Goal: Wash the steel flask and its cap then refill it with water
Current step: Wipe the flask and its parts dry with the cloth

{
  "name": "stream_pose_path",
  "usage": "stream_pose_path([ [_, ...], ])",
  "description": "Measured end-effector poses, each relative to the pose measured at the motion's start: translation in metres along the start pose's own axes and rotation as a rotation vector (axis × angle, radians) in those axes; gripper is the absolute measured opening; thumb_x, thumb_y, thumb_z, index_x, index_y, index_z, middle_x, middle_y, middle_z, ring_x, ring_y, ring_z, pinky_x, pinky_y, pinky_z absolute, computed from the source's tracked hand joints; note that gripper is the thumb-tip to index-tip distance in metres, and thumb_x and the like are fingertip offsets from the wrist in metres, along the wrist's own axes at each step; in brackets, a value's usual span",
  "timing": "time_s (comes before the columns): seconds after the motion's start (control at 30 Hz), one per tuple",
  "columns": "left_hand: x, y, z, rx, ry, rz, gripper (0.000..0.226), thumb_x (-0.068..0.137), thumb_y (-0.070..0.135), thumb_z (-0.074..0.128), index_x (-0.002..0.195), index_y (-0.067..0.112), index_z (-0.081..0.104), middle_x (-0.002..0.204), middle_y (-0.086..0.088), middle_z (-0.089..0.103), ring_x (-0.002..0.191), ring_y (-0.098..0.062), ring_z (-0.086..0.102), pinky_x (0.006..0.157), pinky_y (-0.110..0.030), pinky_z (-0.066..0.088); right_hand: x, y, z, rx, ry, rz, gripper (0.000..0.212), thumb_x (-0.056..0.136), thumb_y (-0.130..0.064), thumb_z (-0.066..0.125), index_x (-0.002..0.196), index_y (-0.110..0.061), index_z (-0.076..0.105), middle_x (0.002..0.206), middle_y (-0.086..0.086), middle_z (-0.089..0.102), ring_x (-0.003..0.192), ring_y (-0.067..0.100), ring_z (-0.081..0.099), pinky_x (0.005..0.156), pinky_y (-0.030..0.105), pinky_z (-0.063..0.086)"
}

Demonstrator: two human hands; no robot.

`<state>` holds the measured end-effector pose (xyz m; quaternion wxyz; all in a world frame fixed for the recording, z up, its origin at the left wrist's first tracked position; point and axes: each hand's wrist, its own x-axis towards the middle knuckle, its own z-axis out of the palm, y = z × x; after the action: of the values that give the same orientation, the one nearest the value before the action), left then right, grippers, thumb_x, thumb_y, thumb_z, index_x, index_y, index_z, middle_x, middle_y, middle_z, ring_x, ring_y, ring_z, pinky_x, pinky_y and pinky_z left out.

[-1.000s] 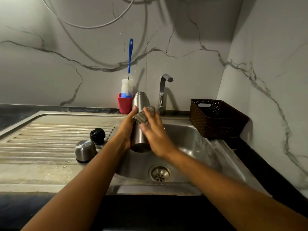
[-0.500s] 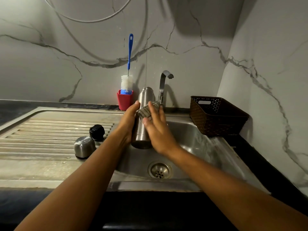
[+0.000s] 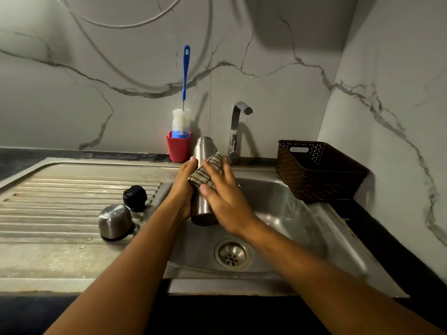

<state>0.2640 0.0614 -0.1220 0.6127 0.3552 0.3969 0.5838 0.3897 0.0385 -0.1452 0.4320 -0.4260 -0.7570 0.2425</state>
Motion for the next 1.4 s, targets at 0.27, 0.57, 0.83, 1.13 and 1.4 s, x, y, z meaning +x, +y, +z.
stream_pose_path([
  [0.27, -0.007, 0.004, 0.022, 0.088, -0.213, -0.078, 0.058, 0.097, 0.057, 0.059, 0.132, 0.011, 0.063, 0.100, -0.014, 0.076, 0.079, -0.023, 0.075, 0.066, -0.033, 0.063, 0.079, -0.003, -0.042, 0.234, 0.138, 0.190, 0.055, 0.109, -0.040, 0.043, 0.161, -0.036, 0.027, 0.165, 0.005, 0.029, 0.146, 0.024, 0.038, 0.117, 0.040, 0.035],
  [0.57, -0.013, 0.005, 0.008, 0.131, -0.430, -0.102, 0.061, 0.083, 0.043, 0.068, 0.132, 0.007, 0.060, 0.112, -0.016, 0.075, 0.088, -0.026, 0.073, 0.077, -0.040, 0.062, 0.088, -0.015, -0.085, 0.820, 0.134, 0.373, 0.059, 0.105, -0.051, 0.040, 0.126, -0.001, 0.064, 0.111, 0.022, 0.071, 0.103, 0.036, 0.071, 0.094, 0.048, 0.058],
  [0.83, -0.005, 0.005, 0.010, 0.368, -0.260, 0.099, 0.059, 0.078, 0.042, 0.078, 0.131, 0.022, 0.061, 0.111, -0.017, 0.076, 0.091, -0.029, 0.074, 0.077, -0.040, 0.062, 0.062, -0.015, -0.047, 0.289, 0.260, 0.077, 0.052, 0.110, -0.039, 0.037, 0.161, -0.025, 0.030, 0.162, 0.005, 0.037, 0.140, 0.012, 0.043, 0.114, 0.033, 0.037],
  [1.13, 0.001, -0.008, 0.018, 1.000, -0.063, 0.419, 0.051, 0.081, 0.036, 0.084, 0.120, 0.027, 0.053, 0.106, 0.009, 0.067, 0.088, -0.005, 0.064, 0.071, -0.019, 0.050, 0.060, -0.003, -0.065, -0.813, 0.066, -0.239, 0.049, 0.105, -0.046, 0.031, 0.140, -0.027, 0.060, 0.157, 0.005, 0.044, 0.151, 0.032, 0.028, 0.121, 0.048, 0.021],
  [1.4, -0.002, -0.015, 0.015, 1.577, 0.119, 0.764, 0.079, 0.071, 0.051, 0.083, 0.136, 0.029, 0.043, 0.121, 0.003, 0.067, 0.102, -0.020, 0.067, 0.076, -0.032, 0.051, 0.104, -0.035, -0.097, -0.886, -0.377, 0.305, 0.042, 0.104, -0.046, 0.033, 0.094, -0.020, 0.064, 0.094, 0.008, 0.066, 0.084, 0.024, 0.062, 0.071, 0.037, 0.049],
])
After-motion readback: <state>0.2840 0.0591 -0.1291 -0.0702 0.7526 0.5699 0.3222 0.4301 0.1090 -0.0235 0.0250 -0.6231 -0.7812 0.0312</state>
